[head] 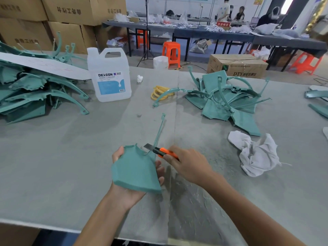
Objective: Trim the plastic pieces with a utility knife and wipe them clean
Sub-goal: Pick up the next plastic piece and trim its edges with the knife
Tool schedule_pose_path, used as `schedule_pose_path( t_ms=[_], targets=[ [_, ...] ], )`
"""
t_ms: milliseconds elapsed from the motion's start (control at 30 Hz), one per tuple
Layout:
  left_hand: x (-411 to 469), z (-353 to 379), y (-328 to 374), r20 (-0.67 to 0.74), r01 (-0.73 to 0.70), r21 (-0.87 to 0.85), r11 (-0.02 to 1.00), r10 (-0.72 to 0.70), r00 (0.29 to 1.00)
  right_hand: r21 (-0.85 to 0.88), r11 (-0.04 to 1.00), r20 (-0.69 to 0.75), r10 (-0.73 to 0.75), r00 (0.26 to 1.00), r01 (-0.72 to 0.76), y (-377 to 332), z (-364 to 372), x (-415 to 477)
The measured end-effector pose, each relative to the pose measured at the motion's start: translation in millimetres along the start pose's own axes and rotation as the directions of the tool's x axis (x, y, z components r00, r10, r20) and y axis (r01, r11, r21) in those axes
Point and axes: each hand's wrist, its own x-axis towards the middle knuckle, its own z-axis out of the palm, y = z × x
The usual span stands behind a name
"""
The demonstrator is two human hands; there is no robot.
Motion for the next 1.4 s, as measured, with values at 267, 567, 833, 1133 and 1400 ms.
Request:
schedule_pose_path(
  t_ms=[267, 567, 833, 1133, 1400],
  targets=[
    [-4.3, 3.7, -0.9, 0.031, -0.019, -0.001, 1.000, 0.019, 0.999, -0.191, 0.978, -0.128, 0.057, 0.990, -0.081, 27.4, -17.9, 39.9],
    [-3.6, 4.1, 3.6, 0.074, -0.038, 0.034, 0.999, 0.036, 0.997, -0.203, 0.976, -0.201, 0.035, 0.979, -0.076, 10.4, -27.3, 52.0],
    [-1.1, 1.4, -0.6, 0.081, -0.026, 0.010, 1.000, 0.025, 0.996, -0.212, 0.976, 0.070, -0.031, 0.997, 0.045, -16.4, -37.0, 10.7],
    [-3.9, 6.4, -3.2, 0.097, -0.008, 0.009, 1.000, 0.007, 0.995, -0.418, 0.908, 0.053, 0.063, 0.997, -0.035, -0.9, -62.7, 46.9],
    [-18.3, 17.3, -0.6, -0.020, -0.065, 0.028, 0.997, 0.066, 0.998, -0.352, 0.936, -0.163, -0.054, 0.985, -0.007, 17.8, -49.3, 45.5]
  ],
)
